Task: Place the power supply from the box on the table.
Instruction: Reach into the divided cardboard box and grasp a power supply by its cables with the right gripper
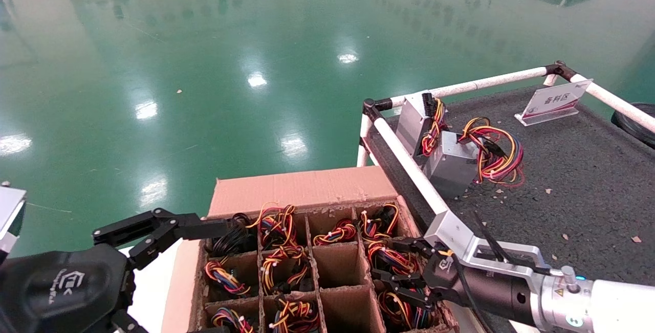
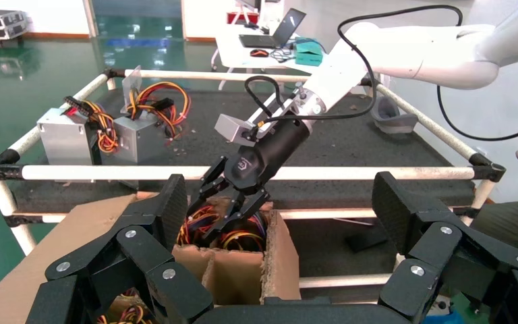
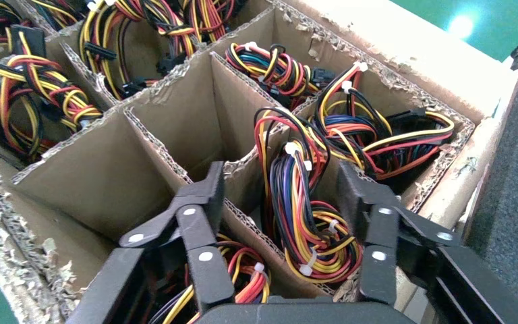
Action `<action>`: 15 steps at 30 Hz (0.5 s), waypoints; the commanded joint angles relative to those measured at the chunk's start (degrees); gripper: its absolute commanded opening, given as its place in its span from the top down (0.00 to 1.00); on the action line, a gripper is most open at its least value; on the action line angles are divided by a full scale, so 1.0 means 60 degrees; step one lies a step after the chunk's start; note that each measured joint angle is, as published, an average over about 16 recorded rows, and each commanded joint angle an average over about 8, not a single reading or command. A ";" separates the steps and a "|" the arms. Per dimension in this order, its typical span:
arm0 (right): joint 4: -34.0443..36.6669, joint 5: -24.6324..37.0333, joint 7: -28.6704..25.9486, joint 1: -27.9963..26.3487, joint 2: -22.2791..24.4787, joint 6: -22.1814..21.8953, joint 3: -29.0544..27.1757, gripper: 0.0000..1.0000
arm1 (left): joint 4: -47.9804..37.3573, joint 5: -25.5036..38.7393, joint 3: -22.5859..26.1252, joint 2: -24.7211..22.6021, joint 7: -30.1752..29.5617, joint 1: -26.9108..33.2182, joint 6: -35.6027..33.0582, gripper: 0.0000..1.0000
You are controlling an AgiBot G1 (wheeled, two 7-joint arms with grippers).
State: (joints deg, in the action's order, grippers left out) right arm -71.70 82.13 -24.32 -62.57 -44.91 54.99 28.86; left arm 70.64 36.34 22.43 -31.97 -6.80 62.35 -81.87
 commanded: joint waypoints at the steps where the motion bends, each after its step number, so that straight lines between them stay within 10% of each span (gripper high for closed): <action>1: 0.0014 0.0047 -0.0022 0.0009 -0.0037 -0.0051 0.0018 1.00 | 0.0000 0.0000 0.0000 0.0000 0.0000 0.0000 0.0000 0.00; 15: 0.0348 0.0179 0.0101 0.0027 -0.0242 -0.0353 0.0020 1.00 | 0.0000 0.0000 0.0000 0.0000 0.0000 0.0000 0.0000 0.00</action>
State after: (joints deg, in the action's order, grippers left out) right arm -69.84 82.90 -23.77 -62.37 -46.21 53.11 28.89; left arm 70.64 36.34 22.43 -31.97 -6.80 62.35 -81.87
